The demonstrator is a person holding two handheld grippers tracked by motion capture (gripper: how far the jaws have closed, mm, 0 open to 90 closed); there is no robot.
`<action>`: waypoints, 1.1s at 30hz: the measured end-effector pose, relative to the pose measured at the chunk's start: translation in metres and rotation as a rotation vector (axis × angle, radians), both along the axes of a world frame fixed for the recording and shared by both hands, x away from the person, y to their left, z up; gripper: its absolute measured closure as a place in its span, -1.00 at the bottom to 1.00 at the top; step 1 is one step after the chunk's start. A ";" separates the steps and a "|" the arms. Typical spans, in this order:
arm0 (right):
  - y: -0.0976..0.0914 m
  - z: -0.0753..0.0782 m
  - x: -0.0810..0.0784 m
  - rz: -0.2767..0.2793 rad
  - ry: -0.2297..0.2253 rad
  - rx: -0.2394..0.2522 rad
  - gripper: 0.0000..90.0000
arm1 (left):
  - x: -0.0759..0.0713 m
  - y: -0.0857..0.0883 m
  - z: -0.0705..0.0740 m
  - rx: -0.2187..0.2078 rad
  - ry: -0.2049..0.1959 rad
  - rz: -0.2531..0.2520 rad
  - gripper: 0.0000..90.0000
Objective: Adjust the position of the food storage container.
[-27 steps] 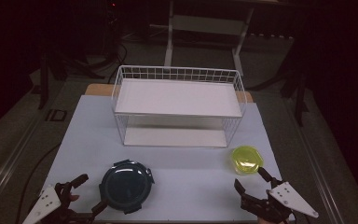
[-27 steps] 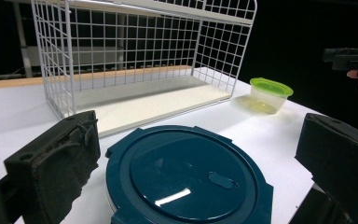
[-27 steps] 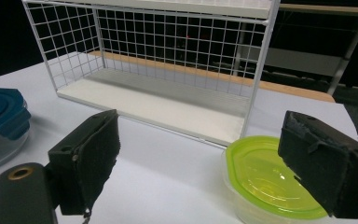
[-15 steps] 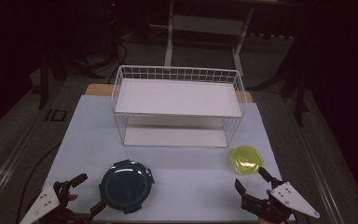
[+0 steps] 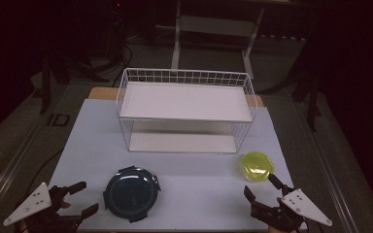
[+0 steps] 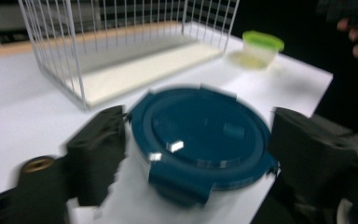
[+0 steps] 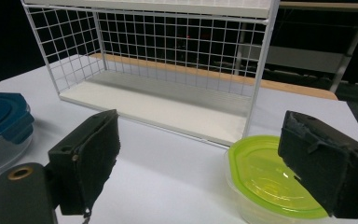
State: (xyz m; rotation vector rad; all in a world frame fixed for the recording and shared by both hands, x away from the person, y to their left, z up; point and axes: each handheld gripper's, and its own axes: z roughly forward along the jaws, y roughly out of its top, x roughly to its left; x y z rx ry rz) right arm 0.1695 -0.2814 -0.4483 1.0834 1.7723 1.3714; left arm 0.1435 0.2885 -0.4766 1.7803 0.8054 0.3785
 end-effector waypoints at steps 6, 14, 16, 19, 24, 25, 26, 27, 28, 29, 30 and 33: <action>0.000 0.000 0.001 -0.002 0.005 0.002 -0.73 | 0.004 0.007 -0.017 0.055 0.066 -0.026 0.18; -0.001 0.000 0.001 0.001 0.005 0.004 -0.73 | 0.010 0.000 -0.035 0.187 0.131 -0.034 0.82; -0.001 0.000 0.001 0.000 0.004 0.004 -0.73 | 0.011 -0.001 -0.036 0.204 0.131 -0.027 0.93; -0.001 -0.001 0.001 0.000 0.006 0.005 -0.73 | 0.013 -0.003 -0.036 0.213 0.136 -0.039 0.96; -0.001 -0.001 0.001 0.001 0.007 0.004 -0.73 | 0.016 -0.007 -0.037 0.212 0.146 -0.044 0.96; -0.001 0.000 0.001 0.002 0.006 0.004 -0.73 | 0.016 -0.008 -0.037 0.208 0.146 -0.045 0.96; -0.001 0.000 0.001 0.002 0.006 0.004 -0.73 | 0.016 -0.008 -0.037 0.208 0.146 -0.045 0.97; -0.001 0.000 0.001 0.003 0.006 0.006 -0.73 | 0.017 -0.009 -0.037 0.205 0.148 -0.051 0.97; -0.001 0.000 0.001 0.003 0.006 0.005 -0.73 | 0.018 -0.011 -0.038 0.213 0.151 -0.056 0.97; -0.001 0.000 0.001 0.003 0.004 0.004 -0.73 | 0.018 -0.012 -0.038 0.218 0.147 -0.057 0.97; -0.001 0.000 0.001 0.004 0.003 0.004 -0.73 | 0.019 -0.012 -0.037 0.204 0.153 -0.056 0.97; -0.001 0.000 0.001 0.006 0.005 0.004 -0.73 | 0.022 -0.011 -0.037 0.195 0.152 -0.049 0.97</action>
